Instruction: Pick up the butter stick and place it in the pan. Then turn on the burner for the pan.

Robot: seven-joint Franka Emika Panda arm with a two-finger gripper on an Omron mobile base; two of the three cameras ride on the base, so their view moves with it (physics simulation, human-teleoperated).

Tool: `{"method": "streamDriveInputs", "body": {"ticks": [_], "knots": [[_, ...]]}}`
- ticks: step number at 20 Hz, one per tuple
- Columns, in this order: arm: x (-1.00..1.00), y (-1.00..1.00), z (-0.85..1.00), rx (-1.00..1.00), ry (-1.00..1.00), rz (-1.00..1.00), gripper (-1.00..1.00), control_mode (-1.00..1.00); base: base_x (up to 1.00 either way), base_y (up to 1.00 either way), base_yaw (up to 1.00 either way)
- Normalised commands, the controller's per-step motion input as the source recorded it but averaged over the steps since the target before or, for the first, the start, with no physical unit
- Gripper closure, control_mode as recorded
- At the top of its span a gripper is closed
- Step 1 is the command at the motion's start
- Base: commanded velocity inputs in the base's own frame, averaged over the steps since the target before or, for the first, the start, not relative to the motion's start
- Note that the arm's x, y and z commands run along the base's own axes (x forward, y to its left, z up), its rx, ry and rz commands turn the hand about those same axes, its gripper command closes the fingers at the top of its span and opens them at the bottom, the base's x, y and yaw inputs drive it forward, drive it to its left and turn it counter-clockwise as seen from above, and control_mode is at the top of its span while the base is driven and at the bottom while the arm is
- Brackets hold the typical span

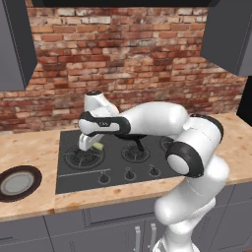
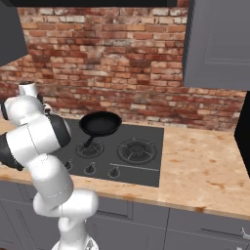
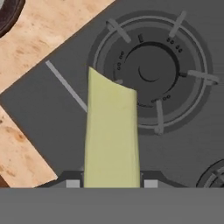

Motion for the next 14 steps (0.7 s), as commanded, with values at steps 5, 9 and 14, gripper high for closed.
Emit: {"method": "streamDriveInputs", "body": {"ticks": [5,9,14], "knots": [[0.15,-0.23,0.29,0.0,-0.01,-0.17,1.0,-1.0,0.0,0.0,0.0],[0.11,-0.34,0.29,0.0,0.0,-0.13,1.0,-1.0,0.0,0.0,0.0],[0.21,-0.33,0.24,0.01,0.0,-0.14,1.0,-1.0,0.0,0.0,0.0]]}}
